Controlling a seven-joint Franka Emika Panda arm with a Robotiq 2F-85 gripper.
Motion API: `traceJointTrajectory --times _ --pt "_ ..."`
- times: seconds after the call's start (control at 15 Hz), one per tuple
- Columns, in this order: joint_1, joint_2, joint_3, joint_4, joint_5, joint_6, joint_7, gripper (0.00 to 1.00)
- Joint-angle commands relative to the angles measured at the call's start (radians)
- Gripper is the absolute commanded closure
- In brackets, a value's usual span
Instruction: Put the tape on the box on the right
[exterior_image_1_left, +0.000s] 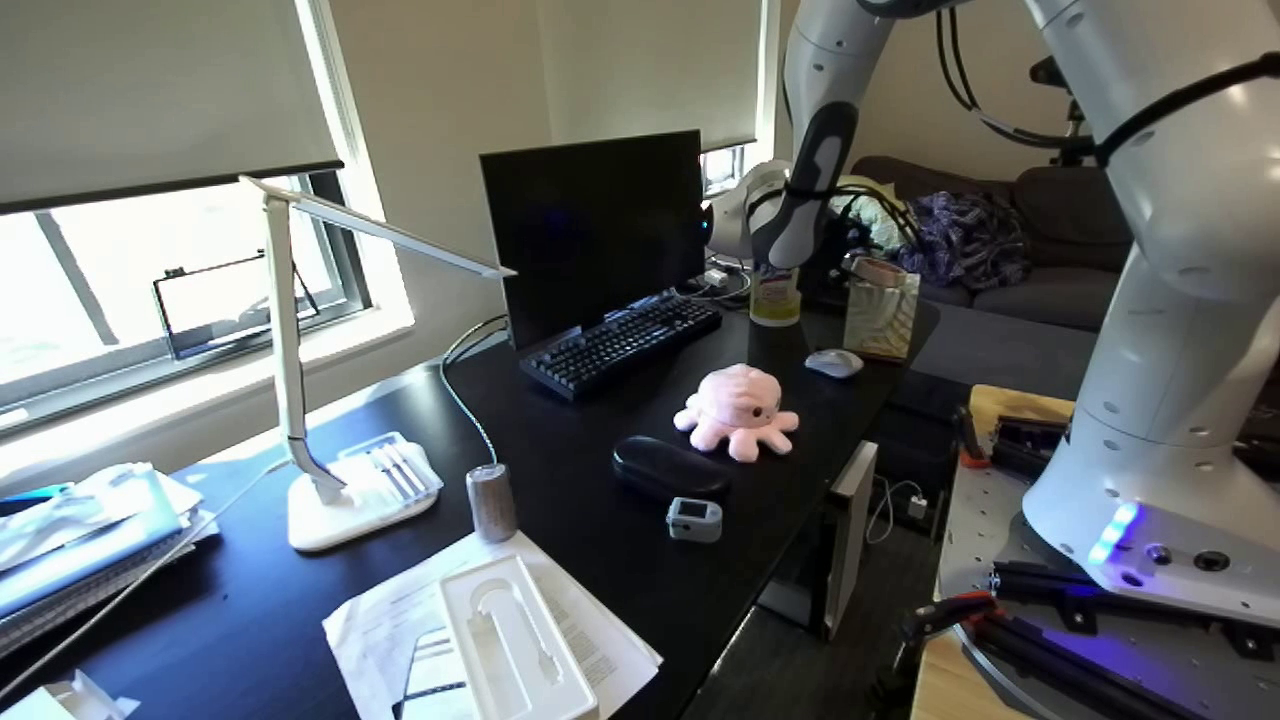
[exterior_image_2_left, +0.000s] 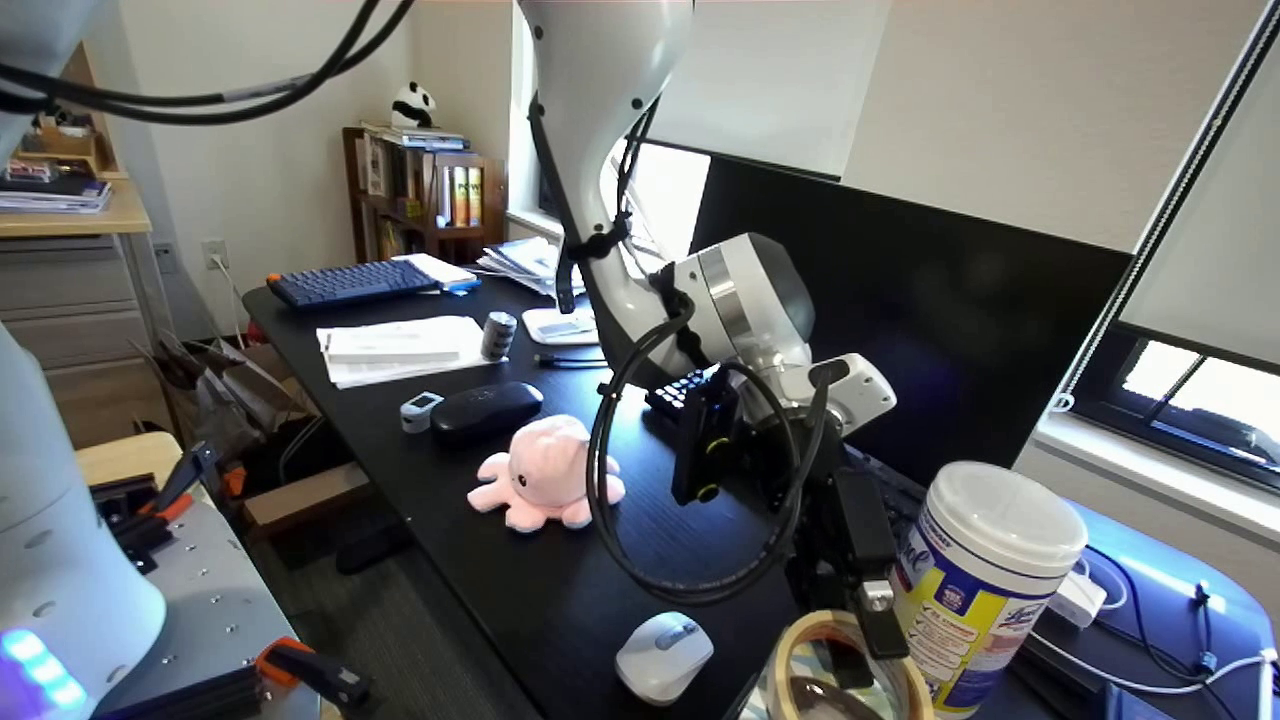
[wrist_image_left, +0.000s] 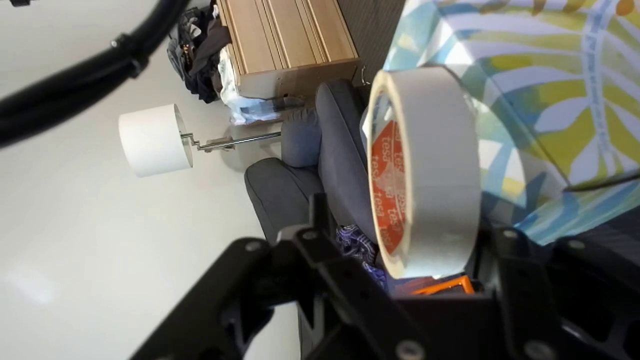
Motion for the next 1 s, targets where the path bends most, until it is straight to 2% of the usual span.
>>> traceJointTrajectory --times 0.0,0.07,0.13,0.33,0.47,0.93 --pt "-0.011 -0.072 0.022 -0.042 -0.015 -0.006 0.029 0.09" --pt "-0.009 -0.084 0.022 -0.045 -0.017 -0.007 0.039 0.02" --pt "-0.009 -0.095 0.024 -0.046 -0.015 -0.008 0.039 0.01" --pt "-0.013 -0.151 0.037 -0.069 -0.003 0.013 0.053 0.00" --pt "-0.030 -0.236 0.070 -0.122 0.040 0.089 -0.006 0.00" --pt "0.068 -0.565 0.190 -0.347 0.194 0.164 -0.095 0.00"
